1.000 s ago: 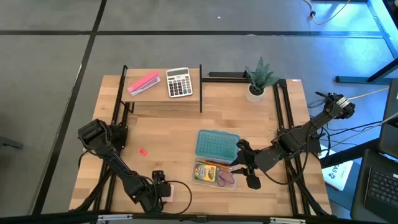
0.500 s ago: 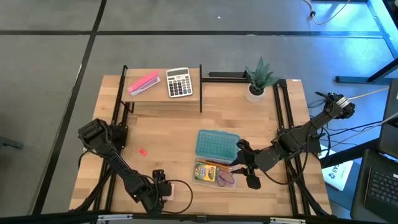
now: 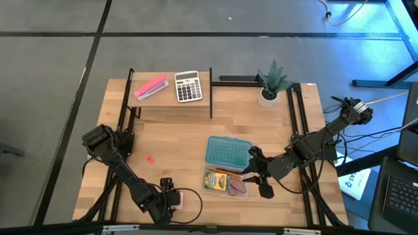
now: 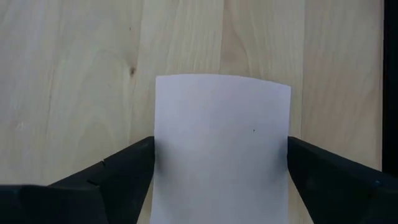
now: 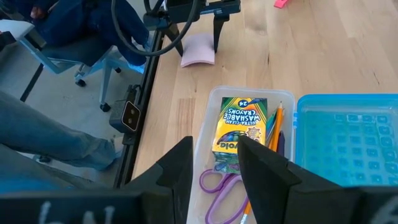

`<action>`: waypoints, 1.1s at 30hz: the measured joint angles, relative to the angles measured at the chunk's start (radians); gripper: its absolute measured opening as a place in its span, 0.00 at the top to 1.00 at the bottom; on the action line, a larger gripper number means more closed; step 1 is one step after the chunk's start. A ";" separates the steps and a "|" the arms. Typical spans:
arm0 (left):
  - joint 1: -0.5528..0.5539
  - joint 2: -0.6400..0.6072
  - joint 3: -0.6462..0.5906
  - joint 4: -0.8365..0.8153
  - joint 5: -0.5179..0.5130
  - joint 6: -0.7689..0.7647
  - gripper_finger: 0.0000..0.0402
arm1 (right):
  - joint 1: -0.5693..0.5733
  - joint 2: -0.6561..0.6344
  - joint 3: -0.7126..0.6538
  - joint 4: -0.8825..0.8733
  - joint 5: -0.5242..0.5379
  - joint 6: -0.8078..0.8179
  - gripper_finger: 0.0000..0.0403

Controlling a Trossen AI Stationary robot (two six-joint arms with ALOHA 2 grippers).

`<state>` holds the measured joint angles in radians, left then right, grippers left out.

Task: Pack school essentials
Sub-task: Put the pink sticky note into the blue supply box

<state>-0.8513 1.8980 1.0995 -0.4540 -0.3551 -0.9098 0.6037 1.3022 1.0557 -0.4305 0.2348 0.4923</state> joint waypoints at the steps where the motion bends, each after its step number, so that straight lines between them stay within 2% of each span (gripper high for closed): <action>1: 0.000 0.000 0.002 -0.001 0.000 -0.002 0.14 | 0.000 0.000 0.000 0.000 0.000 0.000 0.68; 14: 0.077 0.006 0.097 -0.049 0.077 0.134 0.14 | 0.000 0.000 0.000 0.023 -0.003 0.027 0.68; 20: 0.119 0.004 0.151 -0.139 0.082 0.177 0.14 | 0.000 0.000 0.000 0.023 -0.091 0.077 0.68; 25: 0.157 0.003 0.171 -0.145 0.086 0.226 0.14 | 0.000 0.000 0.000 0.021 -0.154 0.115 0.68; 33: 0.178 0.002 0.175 -0.128 0.088 0.239 0.14 | 0.015 -0.019 0.000 0.023 -0.158 0.128 0.68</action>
<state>-0.6735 1.8996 1.2747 -0.5822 -0.2666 -0.6709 0.6184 1.2833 1.0557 -0.4078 0.0765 0.6201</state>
